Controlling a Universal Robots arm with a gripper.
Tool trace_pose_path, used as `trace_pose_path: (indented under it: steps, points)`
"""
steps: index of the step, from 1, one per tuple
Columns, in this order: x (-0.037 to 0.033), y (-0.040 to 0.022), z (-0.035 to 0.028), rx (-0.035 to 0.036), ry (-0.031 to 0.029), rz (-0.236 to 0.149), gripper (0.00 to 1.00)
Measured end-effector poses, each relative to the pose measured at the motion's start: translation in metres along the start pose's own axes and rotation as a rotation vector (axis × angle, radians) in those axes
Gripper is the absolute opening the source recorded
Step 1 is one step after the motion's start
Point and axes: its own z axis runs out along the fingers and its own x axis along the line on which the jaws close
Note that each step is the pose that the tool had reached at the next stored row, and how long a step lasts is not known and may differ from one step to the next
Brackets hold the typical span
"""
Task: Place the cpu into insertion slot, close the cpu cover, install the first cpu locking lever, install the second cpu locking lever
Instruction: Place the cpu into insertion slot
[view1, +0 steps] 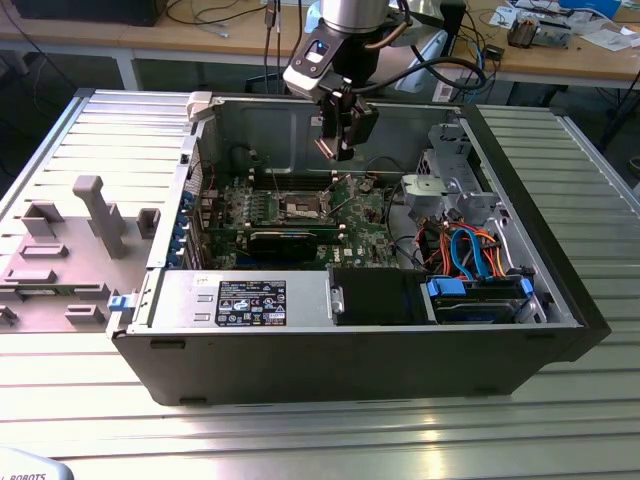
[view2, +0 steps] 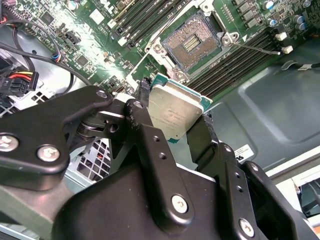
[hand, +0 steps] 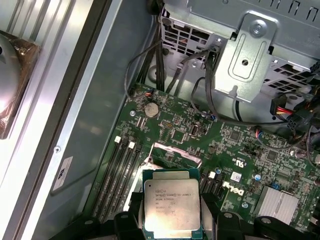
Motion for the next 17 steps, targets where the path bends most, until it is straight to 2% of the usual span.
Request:
trace_pose_path:
  steps: [17]
  points:
    - [0.0000, 0.0000, 0.0003, -0.0004, -0.0002, 0.015, 0.54]
